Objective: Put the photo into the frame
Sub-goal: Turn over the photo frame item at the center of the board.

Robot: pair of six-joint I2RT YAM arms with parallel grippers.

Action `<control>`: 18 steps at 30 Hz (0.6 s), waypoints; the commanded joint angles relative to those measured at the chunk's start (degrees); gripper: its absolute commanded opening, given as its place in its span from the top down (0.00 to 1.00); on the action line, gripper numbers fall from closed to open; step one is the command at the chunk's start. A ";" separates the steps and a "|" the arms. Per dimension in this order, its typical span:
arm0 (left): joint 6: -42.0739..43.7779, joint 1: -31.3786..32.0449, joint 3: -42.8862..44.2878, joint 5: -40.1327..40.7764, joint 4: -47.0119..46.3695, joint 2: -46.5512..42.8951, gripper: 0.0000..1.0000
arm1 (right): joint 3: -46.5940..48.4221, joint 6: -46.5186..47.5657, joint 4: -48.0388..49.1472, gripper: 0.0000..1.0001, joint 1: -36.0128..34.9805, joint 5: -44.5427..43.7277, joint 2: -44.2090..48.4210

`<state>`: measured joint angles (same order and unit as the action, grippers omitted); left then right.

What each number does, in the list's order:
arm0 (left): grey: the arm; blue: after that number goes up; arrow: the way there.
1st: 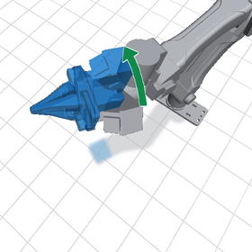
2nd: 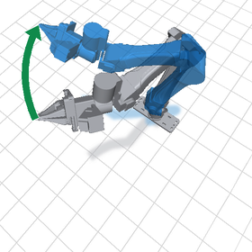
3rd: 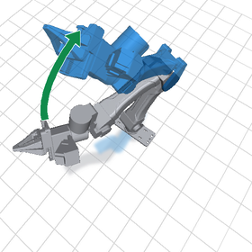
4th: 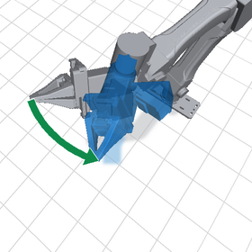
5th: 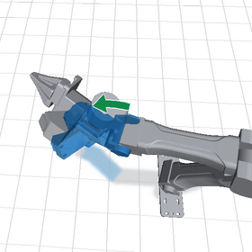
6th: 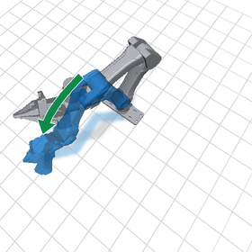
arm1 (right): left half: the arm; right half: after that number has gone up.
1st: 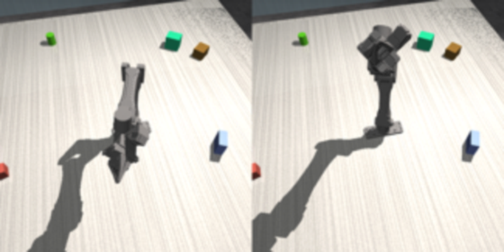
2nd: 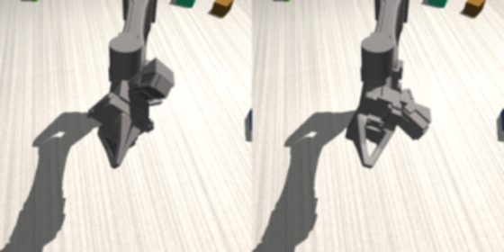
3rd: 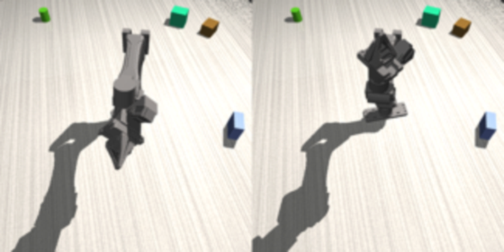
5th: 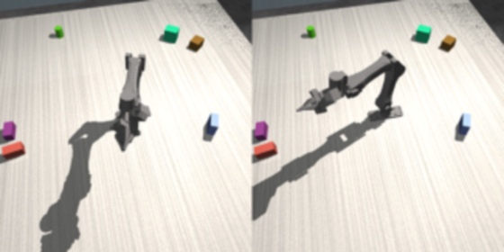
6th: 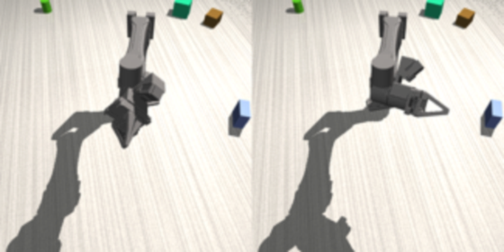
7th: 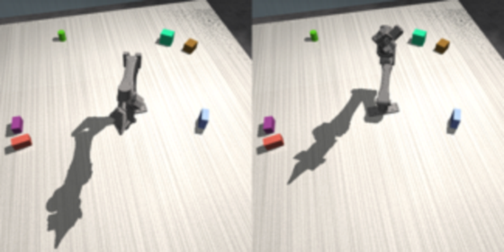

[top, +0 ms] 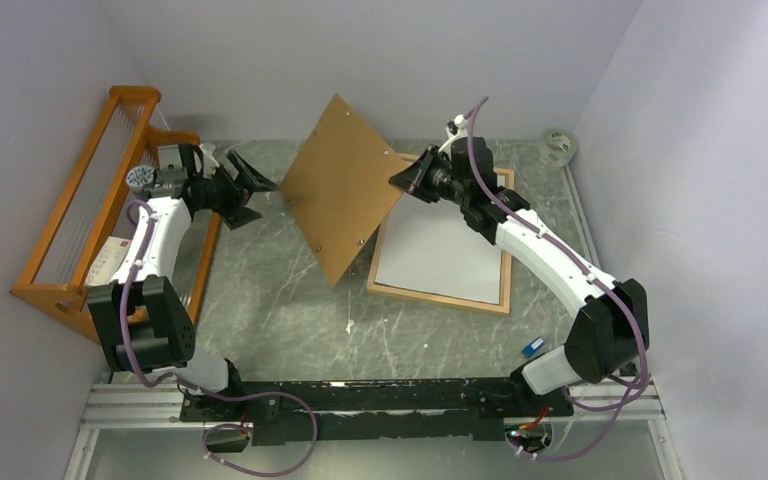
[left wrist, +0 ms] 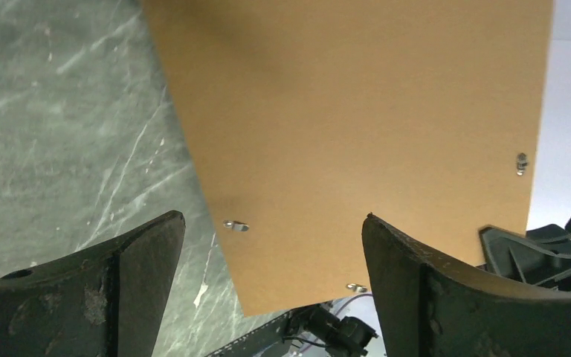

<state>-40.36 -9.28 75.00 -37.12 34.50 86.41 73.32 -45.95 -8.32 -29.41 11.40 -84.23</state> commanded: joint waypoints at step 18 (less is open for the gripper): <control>-23.30 0.99 -17.60 -13.20 -42.96 4.82 0.08 | -13.82 -22.55 32.09 1.00 3.44 5.99 13.40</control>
<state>-59.42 -8.78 55.75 -46.17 1.69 91.88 59.68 -62.04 10.37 -26.24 15.55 -74.48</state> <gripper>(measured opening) 0.938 0.029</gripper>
